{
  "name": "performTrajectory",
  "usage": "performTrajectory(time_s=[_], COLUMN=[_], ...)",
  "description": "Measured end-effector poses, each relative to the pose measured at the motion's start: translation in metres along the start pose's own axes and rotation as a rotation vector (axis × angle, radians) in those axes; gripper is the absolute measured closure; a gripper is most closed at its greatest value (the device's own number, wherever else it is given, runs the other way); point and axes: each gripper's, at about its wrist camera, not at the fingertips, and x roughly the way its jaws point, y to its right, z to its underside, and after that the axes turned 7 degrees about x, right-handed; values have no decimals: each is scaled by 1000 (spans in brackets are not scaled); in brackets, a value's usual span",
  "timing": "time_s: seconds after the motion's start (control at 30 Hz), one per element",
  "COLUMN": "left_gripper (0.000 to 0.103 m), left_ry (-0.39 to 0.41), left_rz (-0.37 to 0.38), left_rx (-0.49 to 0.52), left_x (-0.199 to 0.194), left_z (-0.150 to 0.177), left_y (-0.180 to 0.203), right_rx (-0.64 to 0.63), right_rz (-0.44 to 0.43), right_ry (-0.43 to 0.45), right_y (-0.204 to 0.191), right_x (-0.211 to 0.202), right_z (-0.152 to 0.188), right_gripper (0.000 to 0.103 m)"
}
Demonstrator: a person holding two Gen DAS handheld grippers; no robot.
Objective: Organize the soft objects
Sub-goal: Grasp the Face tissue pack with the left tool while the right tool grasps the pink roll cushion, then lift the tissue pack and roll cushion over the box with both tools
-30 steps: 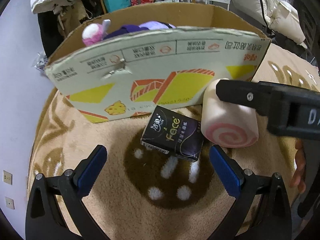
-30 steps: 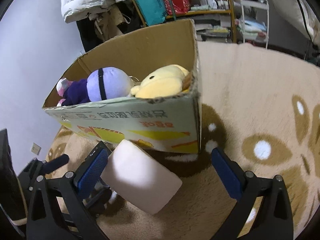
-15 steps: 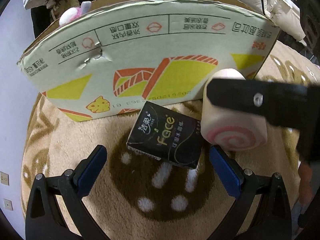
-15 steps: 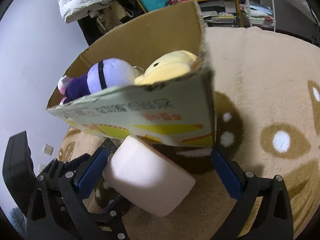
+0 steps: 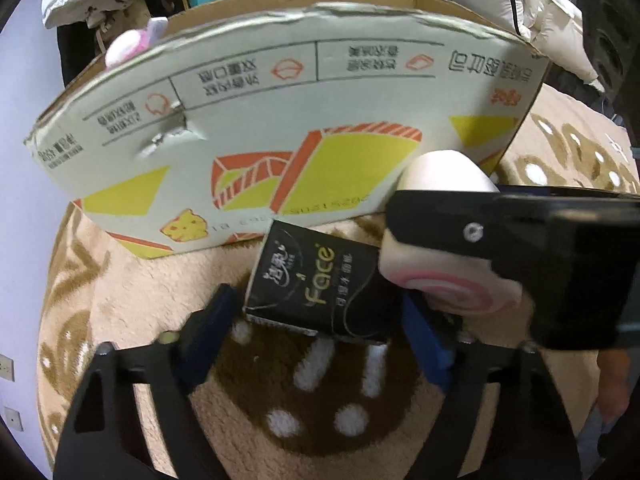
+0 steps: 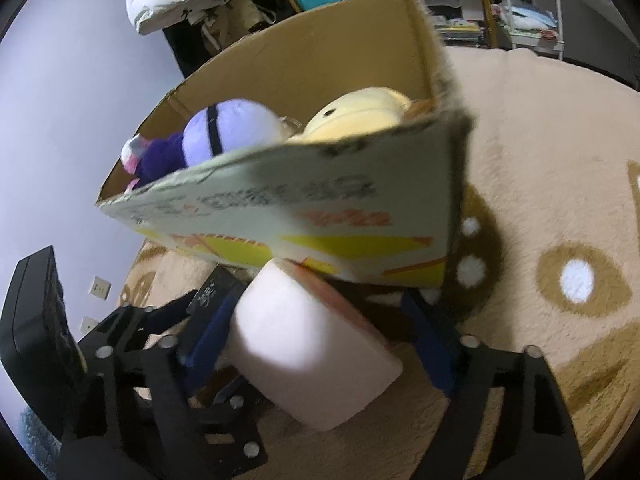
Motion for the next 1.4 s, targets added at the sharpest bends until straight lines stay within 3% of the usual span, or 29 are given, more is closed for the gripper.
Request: performTrajectory(time_s=[0.27,0.5,0.73,1.07,1.4], left_gripper=[38,38,38,38,38], left_ry=[1,64,153,372,468], left_rz=[-6,-45,-89,-226,-258], left_rx=[-85,-132,-151,-199,-190], left_x=[-8,-41,-85,-158,-172], left_z=[9,10,19,13,-13], left_y=[-11,-17,-16,-25,-37], right_rx=[-37,-75,-110,-205,-253], right_rz=[3,55,54,20,26], right_ry=[2,86,189,378,482], right_y=[-9,-16,-26,-55,-72], right_x=[-5,-29,-68,-122,-132], right_z=[7,13,19,21,4], right_gripper=[47,58,59,59,59])
